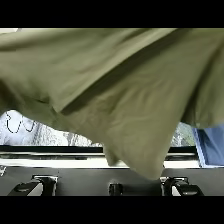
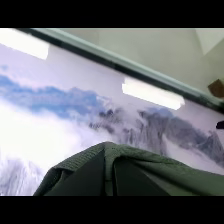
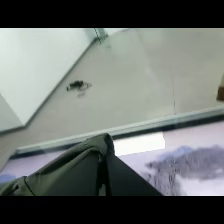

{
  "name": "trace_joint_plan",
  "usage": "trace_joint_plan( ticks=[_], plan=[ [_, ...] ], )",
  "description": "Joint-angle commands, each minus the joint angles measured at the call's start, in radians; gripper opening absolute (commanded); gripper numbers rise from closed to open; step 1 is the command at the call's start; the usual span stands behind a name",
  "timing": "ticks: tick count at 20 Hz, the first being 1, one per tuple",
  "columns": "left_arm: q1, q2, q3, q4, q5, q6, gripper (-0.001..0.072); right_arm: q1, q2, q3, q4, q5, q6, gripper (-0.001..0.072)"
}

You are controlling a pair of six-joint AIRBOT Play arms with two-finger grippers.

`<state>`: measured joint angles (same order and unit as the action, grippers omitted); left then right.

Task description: Fold the clothes and pants, and hang the long-sleeved shirts on hangers.

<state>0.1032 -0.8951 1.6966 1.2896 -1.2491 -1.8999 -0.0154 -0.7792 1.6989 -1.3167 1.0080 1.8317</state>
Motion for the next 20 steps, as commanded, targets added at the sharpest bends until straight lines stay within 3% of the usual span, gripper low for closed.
trace_joint_plan(
  ticks=[1, 4, 8, 14, 15, 17, 18, 19, 20],
  plan=[
    [-0.001, -0.138, -0.094, -0.026, -0.068, -0.008, 0.0015, 0.0, -0.268, 0.003, 0.004, 0.105, 0.05, 0.0027],
    [-0.001, -0.327, -0.222, -0.025, -0.044, -0.007, 0.0016, 0.0, -0.574, 0.003, 0.036, 0.137, 0.051, 0.0027],
    [-0.001, -0.631, -0.269, -0.035, 0.084, 0.048, 0.0016, 0.002, -0.908, 0.003, 0.14, -0.016, 0.018, 0.0028],
    [0.0, -0.883, -0.268, -0.153, 0.254, 0.076, 0.0016, 0.002, -1.104, 0.003, 0.322, -0.12, 0.02, 0.0034],
    [0.0, -0.894, -0.268, -0.158, 0.257, 0.077, 0.0016, 0.001, -1.106, 0.003, 0.321, -0.114, 0.02, 0.0086],
    [0.0, -0.895, -0.266, -0.157, 0.256, 0.098, 0.0035, -0.001, -1.097, 0.003, 0.336, -0.092, 0.02, 0.0297],
    [0.006, -0.893, -0.255, -0.156, 0.247, 0.108, 0.0241, -0.001, -1.085, 0.003, 0.337, -0.07, 0.021, 0.0375],
    [0.015, -0.888, -0.235, -0.156, 0.227, 0.118, 0.0554, -0.001, -1.064, 0.003, 0.336, -0.042, 0.014, 0.0441],
    [0.027, -0.88, -0.208, -0.156, 0.197, 0.13, 0.0701, -0.009, -1.036, 0.003, 0.338, -0.01, -0.014, 0.0499]
  ],
)
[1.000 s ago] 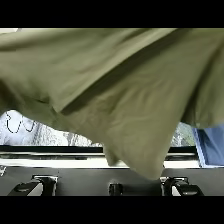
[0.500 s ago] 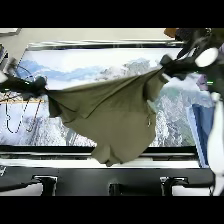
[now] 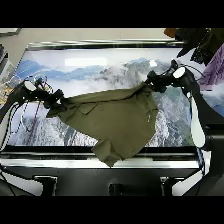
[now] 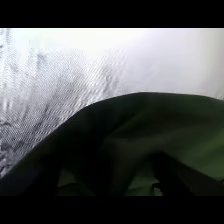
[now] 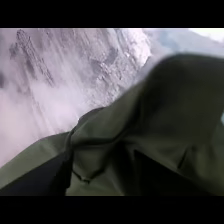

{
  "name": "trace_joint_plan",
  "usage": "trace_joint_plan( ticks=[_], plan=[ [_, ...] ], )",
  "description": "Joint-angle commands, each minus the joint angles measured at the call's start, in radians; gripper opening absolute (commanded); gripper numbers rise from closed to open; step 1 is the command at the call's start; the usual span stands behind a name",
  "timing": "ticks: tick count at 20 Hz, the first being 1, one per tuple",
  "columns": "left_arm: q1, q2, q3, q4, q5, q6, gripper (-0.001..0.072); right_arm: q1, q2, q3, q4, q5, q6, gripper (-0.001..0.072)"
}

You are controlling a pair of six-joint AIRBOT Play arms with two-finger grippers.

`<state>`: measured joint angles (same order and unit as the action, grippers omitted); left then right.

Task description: Fold the clothes and pants, and hang the long-sleeved shirts on hangers.

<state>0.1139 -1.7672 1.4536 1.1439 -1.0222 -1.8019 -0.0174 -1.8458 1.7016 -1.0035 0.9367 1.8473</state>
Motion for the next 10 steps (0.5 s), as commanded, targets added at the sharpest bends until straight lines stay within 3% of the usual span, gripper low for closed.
trace_joint_plan(
  ticks=[1, 2, 7, 10],
  plan=[
    [0.036, 0.006, 0.069, -0.01, -0.073, 0.053, 0.0701, -0.023, 0.069, 0.001, 0.026, 0.113, -0.067, 0.0525],
    [0.06, 0.024, 0.102, -0.01, -0.119, 0.081, 0.0701, -0.045, 0.109, 0.001, 0.026, 0.169, -0.108, 0.0552],
    [0.196, 0.171, 0.13, 0.018, -0.328, 0.185, 0.0701, -0.242, 0.324, -0.058, -0.036, 0.493, -0.26, 0.0548],
    [0.259, 0.267, 0.063, 0.01, -0.392, 0.204, 0.07, -0.312, 0.503, -0.35, -0.021, 0.532, -0.32, 0.0547]
  ],
)
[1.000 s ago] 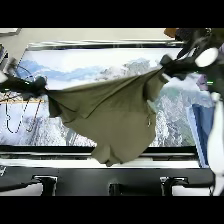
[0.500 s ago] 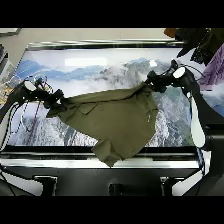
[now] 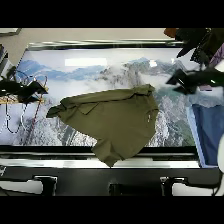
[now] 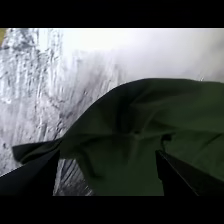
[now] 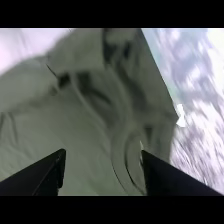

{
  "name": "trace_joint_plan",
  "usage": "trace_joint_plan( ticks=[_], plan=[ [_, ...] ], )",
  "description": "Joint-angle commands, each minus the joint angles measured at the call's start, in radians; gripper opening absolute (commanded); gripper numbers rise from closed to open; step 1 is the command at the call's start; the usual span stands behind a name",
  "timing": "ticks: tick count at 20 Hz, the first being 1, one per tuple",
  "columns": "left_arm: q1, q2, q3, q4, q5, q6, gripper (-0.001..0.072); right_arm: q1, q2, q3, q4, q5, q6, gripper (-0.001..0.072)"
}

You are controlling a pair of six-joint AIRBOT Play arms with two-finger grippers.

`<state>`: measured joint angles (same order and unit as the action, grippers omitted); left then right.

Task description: Fold the clothes and pants, and hang the long-sleeved shirts on hangers.

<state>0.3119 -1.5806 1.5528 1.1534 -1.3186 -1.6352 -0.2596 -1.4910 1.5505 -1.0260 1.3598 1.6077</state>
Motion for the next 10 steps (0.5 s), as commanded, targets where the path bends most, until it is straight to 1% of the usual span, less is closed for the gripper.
trace_joint_plan(
  ticks=[1, 2, 4, 5, 6, 8, 10],
  plan=[
    [0.074, 0.117, -0.079, -0.002, -0.095, 0.037, 0.07, -0.065, 0.223, -0.348, 0.013, 0.087, -0.084, 0.0547],
    [0.082, 0.156, -0.132, -0.002, -0.095, 0.039, 0.07, -0.059, 0.293, -0.498, 0.064, 0.062, -0.098, 0.0547],
    [0.087, 0.225, -0.242, -0.002, -0.09, 0.039, 0.07, -0.059, 0.441, -0.81, 0.243, -0.003, -0.126, 0.0547],
    [0.086, 0.256, -0.296, -0.003, -0.081, 0.039, 0.07, -0.059, 0.518, -0.951, 0.331, -0.04, -0.156, 0.0546],
    [0.085, 0.281, -0.338, -0.005, -0.078, 0.038, 0.07, -0.059, 0.591, -1.073, 0.386, -0.075, -0.164, 0.0544],
    [0.085, 0.318, -0.406, -0.017, -0.079, 0.038, 0.07, -0.059, 0.705, -1.239, 0.413, -0.104, -0.162, 0.054],
    [0.085, 0.341, -0.444, -0.036, -0.08, 0.035, 0.07, -0.059, 0.792, -1.351, 0.413, -0.105, -0.153, 0.0538]
  ],
)
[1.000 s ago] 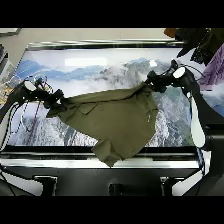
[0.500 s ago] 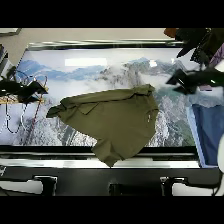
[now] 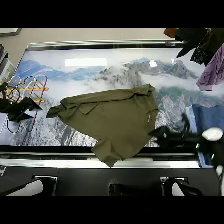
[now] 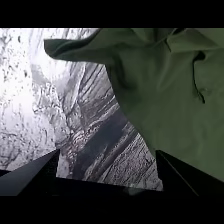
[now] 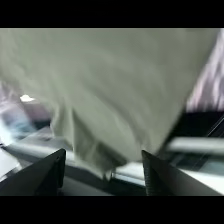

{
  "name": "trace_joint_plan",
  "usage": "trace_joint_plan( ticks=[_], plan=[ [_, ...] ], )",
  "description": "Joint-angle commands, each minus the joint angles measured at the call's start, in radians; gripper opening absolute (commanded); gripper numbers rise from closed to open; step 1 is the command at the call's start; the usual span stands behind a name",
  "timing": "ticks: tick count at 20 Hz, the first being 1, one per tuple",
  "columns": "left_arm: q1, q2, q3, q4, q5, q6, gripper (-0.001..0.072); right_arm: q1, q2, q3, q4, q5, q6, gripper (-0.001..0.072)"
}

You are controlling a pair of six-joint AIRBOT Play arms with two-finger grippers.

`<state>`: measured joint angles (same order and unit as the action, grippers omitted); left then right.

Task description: Fold the clothes and pants, and hang the long-sleeved shirts on hangers.

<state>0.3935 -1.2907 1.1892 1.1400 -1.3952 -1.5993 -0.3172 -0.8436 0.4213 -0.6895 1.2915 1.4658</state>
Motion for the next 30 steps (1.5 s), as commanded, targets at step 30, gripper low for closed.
trace_joint_plan(
  ticks=[30],
  plan=[
    [-0.123, 0.053, -0.094, -0.09, 0.102, -0.107, 0.0701, 0.478, -0.09, -0.146, 0.015, -0.381, 0.233, 0.0537]
  ],
)
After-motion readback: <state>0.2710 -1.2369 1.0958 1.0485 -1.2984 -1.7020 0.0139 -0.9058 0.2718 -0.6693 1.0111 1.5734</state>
